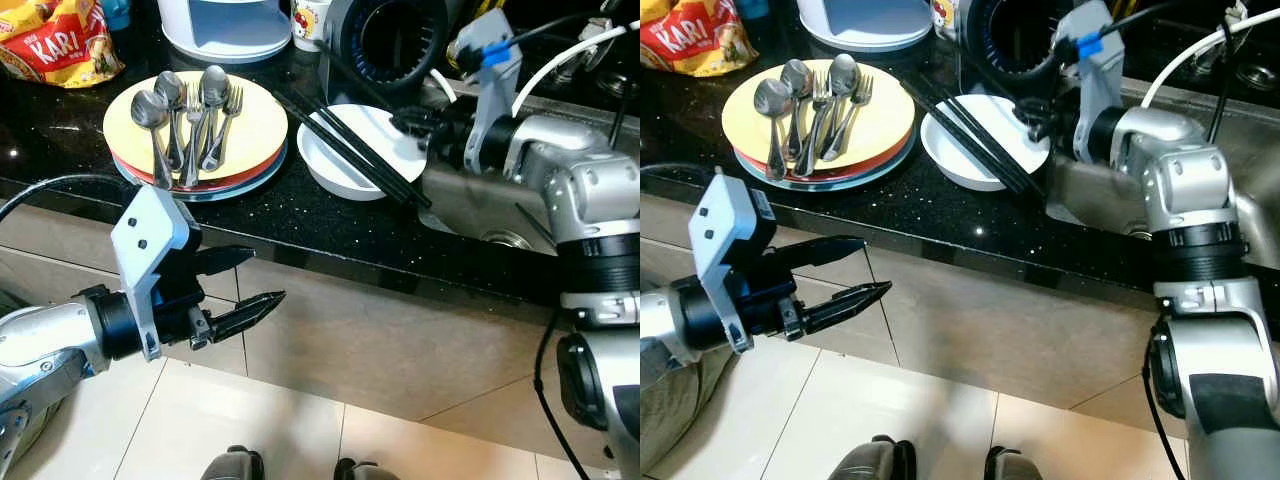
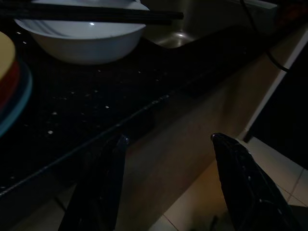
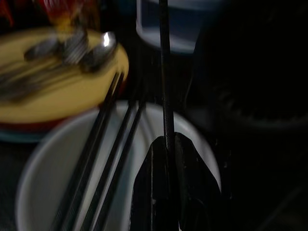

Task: Kitchen organization

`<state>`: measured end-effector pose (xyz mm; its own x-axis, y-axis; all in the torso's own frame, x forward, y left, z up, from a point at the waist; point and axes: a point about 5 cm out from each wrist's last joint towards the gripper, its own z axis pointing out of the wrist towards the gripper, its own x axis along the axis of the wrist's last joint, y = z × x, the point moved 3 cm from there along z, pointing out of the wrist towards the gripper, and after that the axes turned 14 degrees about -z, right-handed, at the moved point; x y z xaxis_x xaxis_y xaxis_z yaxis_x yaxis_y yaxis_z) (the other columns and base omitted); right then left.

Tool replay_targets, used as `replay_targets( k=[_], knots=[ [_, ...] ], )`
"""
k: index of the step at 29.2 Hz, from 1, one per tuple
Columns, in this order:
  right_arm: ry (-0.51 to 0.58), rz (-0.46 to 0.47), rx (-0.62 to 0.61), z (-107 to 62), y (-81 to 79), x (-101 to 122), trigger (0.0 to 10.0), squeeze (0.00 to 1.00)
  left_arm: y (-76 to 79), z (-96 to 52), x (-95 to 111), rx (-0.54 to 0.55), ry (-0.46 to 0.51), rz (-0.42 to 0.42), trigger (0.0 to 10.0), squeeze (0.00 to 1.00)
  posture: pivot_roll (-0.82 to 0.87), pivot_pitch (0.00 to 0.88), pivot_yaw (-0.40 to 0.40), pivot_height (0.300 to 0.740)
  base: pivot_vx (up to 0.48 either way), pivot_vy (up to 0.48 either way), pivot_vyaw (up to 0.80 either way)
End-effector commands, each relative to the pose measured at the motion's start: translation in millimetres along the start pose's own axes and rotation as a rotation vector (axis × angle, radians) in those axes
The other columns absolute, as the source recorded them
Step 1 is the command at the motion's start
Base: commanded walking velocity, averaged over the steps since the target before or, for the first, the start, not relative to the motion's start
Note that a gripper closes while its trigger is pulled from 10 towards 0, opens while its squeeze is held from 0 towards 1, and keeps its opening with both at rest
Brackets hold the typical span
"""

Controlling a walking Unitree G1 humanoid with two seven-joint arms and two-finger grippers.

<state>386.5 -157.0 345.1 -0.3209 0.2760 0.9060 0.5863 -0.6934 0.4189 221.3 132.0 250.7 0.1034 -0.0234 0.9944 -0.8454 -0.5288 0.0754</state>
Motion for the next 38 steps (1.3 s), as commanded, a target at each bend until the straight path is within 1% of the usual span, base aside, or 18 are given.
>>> replay_targets(
  k=[1, 4, 5, 6, 8, 11, 13, 14, 15, 20, 21, 22, 27, 28, 29, 35, 36, 38],
  knots=[
    [0.049, 0.026, -0.009, -5.2, 5.0, 9, 0.0, 0.0, 5.7, 0.5, 2, -0.021, 0.006, 0.011, 10.0, 0.0, 0.15, 0.18, -0.071, 0.74, 0.0, 0.0, 0.0],
    [0.071, 0.046, -0.037, -8.7, 11.2, 11, 0.0, 0.0, 5.6, 0.7, 2, -0.019, 0.009, 0.011, 10.0, 0.0, 0.15, 0.181, -0.071, 0.74, 0.0, 0.0, 0.0],
    [0.065, 0.053, -0.07, -11.5, 17.5, 9, 0.0, 0.0, 5.7, 0.8, 3, -0.018, 0.01, 0.012, 10.0, 0.0, 0.15, 0.181, -0.071, 0.74, 0.0, 0.0, 0.0],
    [0.065, 0.053, -0.07, -11.5, 17.5, 9, 0.0, 0.0, 5.7, 0.8, 3, -0.018, 0.01, 0.012, 10.0, 0.0, 0.15, 0.181, -0.071, 0.74, 0.0, 0.0, 0.0],
    [0.047, 0.066, -0.135, -17.9, 29.1, 2, 0.0, 0.0, 5.1, 0.8, 3, -0.012, 0.013, 0.016, 10.0, 0.0, 0.15, 0.182, -0.071, 0.74, 0.0, 0.0, 0.0],
    [0.035, 0.079, -0.179, -23.2, 36.7, -3, 0.0, 0.0, 3.8, 0.4, 4, -0.003, 0.013, 0.022, 10.0, 0.0, 0.15, 0.181, -0.073, 0.74, 0.0, 0.0, 0.0],
    [-0.004, 0.097, -0.26, -33.2, 49.3, -14, 0.0, 0.0, 0.8, -1.4, 6, 0.017, 0.016, 0.035, 10.0, 0.0, 0.16, 0.181, -0.075, 0.74, 0.0, 0.0, 0.0],
    [-0.004, 0.097, -0.26, -33.2, 49.3, -14, 0.0, 0.0, 0.8, -1.4, 6, 0.017, 0.016, 0.035, 10.0, 0.0, 0.16, 0.181, -0.075, 0.74, 0.0, 0.0, 0.0],
    [-0.05, 0.099, -0.327, -41.8, 58.1, -24, 0.0, 0.0, -0.6, -2.4, 7, 0.026, 0.018, 0.042, 10.0, 0.0, 0.16, 0.181, -0.076, 0.74, 0.0, 0.0, 0.0],
    [-0.109, 0.104, -0.407, -53.2, 66.8, -39, 0.0, 0.0, -0.5, -2.6, 8, 0.027, 0.022, 0.045, 10.0, 0.0, 0.16, 0.178, -0.077, 0.74, 0.0, 0.0, 0.0],
    [-0.169, 0.11, -0.482, -65.2, 73.8, -55, 0.0, 0.0, -0.1, -1.8, 9, 0.023, 0.025, 0.047, 10.0, 0.0, 0.15, 0.172, -0.076, 0.74, 0.0, 0.0, 0.0],
    [-0.19, 0.111, -0.507, -69.3, 76.0, -61, 0.0, 0.0, 0.0, -1.4, 9, 0.021, 0.026, 0.047, 10.0, 0.0, 0.15, 0.171, -0.076, 0.74, 0.0, 0.0, 0.0],
    [-0.229, 0.132, -0.59, -78.9, 82.5, -73, 0.0, 0.0, 0.0, -0.2, 9, 0.016, 0.028, 0.047, 10.0, 0.0, 0.15, 0.169, -0.073, 0.74, 0.0, 0.0, 0.0],
    [-0.266, 0.115, -0.598, -82.0, 80.7, -81, 3.7, 0.0, 0.4, 0.9, 9, 0.008, 0.027, 0.047, 10.0, 0.0, 0.14, 0.166, -0.071, 0.74, 0.0, 0.0, 0.0],
    [-0.273, 0.127, -0.595, -82.8, 78.7, -85, 3.4, 0.0, 0.6, 1.5, 9, 0.003, 0.027, 0.047, 10.0, 0.0, 0.14, 0.165, -0.068, 0.74, 0.0, 0.0, -0.79],
    [-0.271, 0.153, -0.603, -84.3, 76.3, -90, 3.5, 0.0, 0.7, 2.1, 9, -0.006, 0.025, 0.045, 10.0, 0.0, 0.14, 0.167, -0.062, 0.74, 0.0, 0.0, -0.79],
    [-0.271, 0.154, -0.611, -85.2, 77.0, -90, 2.9, 0.0, 0.6, 2.2, 9, -0.006, 0.026, 0.045, 10.0, 0.0, 0.14, 0.167, -0.061, 0.74, 0.0, 0.0, -0.8],
    [-0.271, 0.154, -0.617, -85.9, 77.6, -91, 2.9, 0.0, 0.6, 2.3, 9, -0.007, 0.026, 0.045, 10.0, 0.0, 0.14, 0.167, -0.061, 0.74, 0.0, 0.0, -0.8]
  ],
)
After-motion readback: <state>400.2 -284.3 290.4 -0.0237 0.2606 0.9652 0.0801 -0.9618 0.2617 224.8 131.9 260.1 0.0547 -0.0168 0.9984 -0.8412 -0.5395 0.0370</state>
